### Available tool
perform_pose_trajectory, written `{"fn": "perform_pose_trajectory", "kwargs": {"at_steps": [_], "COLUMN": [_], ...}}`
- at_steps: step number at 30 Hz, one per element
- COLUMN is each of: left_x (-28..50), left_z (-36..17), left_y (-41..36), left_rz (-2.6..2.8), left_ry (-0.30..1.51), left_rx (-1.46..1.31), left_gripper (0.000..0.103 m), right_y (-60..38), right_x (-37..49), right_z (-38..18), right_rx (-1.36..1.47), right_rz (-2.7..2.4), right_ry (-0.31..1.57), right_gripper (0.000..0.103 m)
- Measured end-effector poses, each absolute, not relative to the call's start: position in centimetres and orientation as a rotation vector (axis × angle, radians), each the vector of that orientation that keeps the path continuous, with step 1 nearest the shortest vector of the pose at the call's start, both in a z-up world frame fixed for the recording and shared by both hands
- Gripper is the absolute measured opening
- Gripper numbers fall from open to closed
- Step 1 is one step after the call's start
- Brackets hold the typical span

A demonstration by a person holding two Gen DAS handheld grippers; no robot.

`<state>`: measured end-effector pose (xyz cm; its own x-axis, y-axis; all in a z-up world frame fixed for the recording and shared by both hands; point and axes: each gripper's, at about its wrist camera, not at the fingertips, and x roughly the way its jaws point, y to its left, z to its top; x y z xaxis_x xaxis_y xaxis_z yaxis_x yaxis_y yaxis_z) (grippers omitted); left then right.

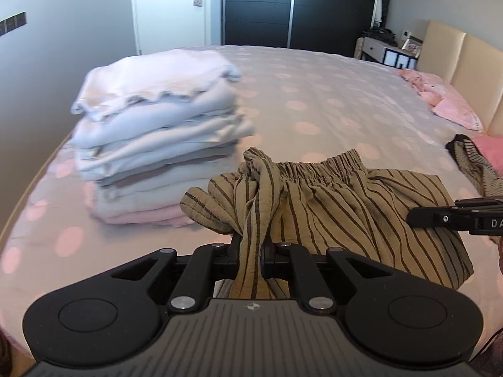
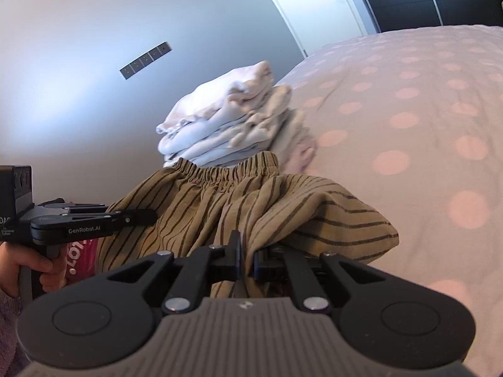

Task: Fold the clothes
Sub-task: 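Lift the folded shorts with both tools and carry them toward the clothes stack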

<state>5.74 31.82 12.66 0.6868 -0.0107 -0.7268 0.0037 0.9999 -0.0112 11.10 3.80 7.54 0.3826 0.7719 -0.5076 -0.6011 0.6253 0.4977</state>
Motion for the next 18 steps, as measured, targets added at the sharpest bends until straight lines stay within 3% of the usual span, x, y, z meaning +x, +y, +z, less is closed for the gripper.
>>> {"fn": "perform_pose_trajectory", "kwargs": {"at_steps": [18], "left_x": [5.7], "left_z": [6.3], "left_y": [51.0], "left_rz": [0.087], "left_ry": [0.89], "left_rx": [-0.105], "left_gripper": [0.007], "right_y": [23.5], "right_x": [8.8], "right_z": [0.1], "right_rx": [0.252], "right_rz": [0.915], "right_ry": [0.875], "right_gripper": [0.009]}}
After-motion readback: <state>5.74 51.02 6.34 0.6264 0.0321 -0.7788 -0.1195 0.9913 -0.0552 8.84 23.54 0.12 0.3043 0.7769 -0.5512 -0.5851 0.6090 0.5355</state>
